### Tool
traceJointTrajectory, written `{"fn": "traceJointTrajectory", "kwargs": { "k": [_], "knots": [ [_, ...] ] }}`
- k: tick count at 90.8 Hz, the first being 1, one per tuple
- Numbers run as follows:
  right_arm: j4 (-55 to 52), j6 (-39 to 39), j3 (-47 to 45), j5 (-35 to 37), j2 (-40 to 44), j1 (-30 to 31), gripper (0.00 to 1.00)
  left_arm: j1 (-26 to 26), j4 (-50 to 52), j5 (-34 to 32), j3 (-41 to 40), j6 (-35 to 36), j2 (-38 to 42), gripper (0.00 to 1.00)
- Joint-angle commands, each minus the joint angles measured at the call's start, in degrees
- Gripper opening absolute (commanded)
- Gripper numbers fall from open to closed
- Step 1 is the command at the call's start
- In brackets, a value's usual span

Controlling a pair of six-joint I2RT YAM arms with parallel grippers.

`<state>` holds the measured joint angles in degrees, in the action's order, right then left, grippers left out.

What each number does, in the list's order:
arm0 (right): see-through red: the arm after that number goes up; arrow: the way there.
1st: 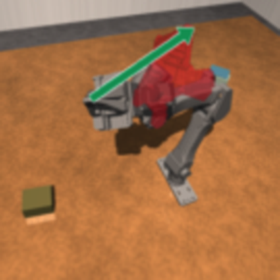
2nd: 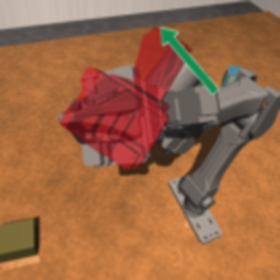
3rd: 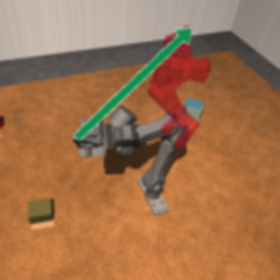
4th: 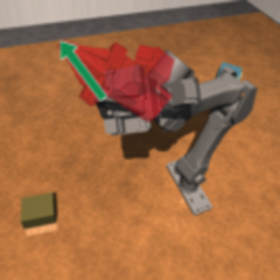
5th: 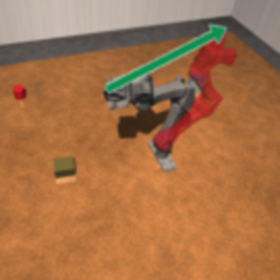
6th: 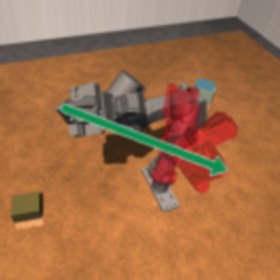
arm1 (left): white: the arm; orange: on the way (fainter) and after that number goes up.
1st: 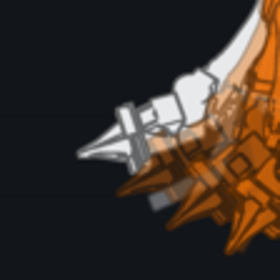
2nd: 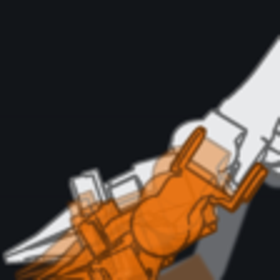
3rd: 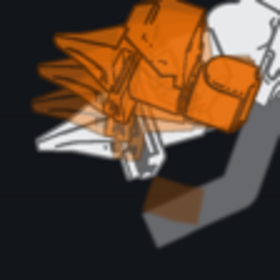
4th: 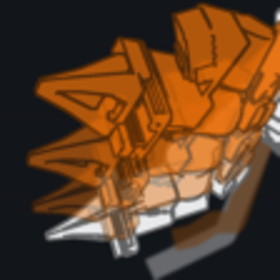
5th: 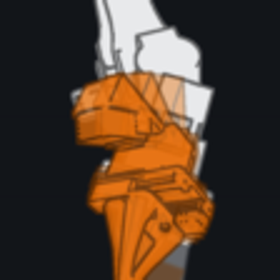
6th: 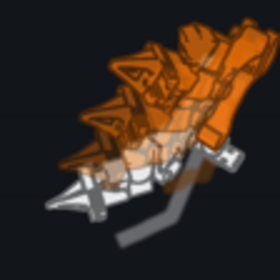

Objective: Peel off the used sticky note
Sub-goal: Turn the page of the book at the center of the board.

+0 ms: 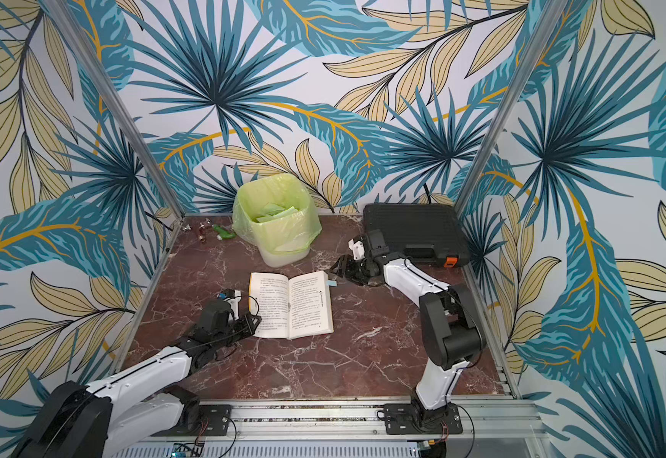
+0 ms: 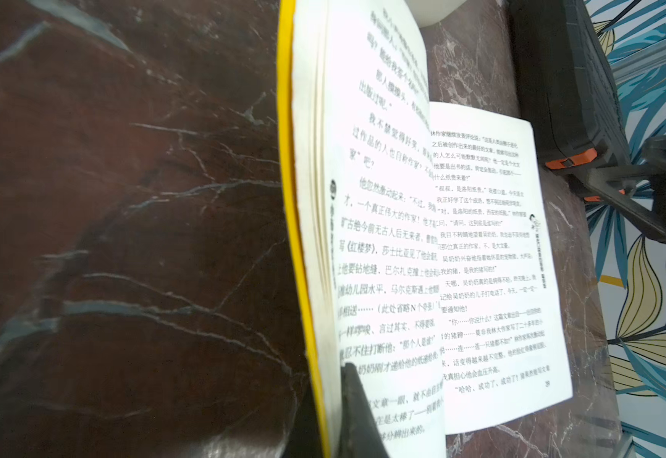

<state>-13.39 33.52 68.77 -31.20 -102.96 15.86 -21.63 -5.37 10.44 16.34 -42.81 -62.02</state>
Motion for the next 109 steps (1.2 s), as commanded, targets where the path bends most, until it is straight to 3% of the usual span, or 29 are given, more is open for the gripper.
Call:
{"fn": "traceJointTrajectory", "kwargs": {
  "k": [1, 24, 44, 56, 67, 92, 109],
  "knots": [
    [6.07, 1.42, -1.12, -4.77, -3.8, -0.63, 0.6, 0.32, 4.91, 0.12, -0.23, 1.97, -1.08, 0.0],
    [8.31, 1.62, -0.42, -7.54, -7.83, -0.65, 0.64, 0.32, 5.18, 0.27, 0.4, 2.01, -1.17, 0.0],
    [14.54, 5.94, -2.06, -11.57, -7.59, -0.66, 0.57, 0.34, 5.87, 0.44, 1.74, 2.88, -1.49, 0.0],
    [16.38, 7.36, -3.33, -13.56, -5.94, -0.57, 0.57, -0.82, 10.97, -0.52, 6.31, 6.26, -2.39, 0.0],
    [15.18, 7.21, -3.8, -13.95, -3.09, -0.13, 0.58, -5.7, 19.48, -6.56, 15.06, 11.77, -3.37, 0.0],
    [7.32, 5.41, -1.66, -10.01, 2.9, 3.44, 0.58, -11.0, 26.99, -12.39, 26.88, 18.45, -5.96, 0.0],
    [-0.42, 4.8, 0.87, -3.67, 4.52, 4.13, 0.58, -12.28, 26.31, -11.67, 29.57, 19.41, -8.66, 0.0]
  ]
}}
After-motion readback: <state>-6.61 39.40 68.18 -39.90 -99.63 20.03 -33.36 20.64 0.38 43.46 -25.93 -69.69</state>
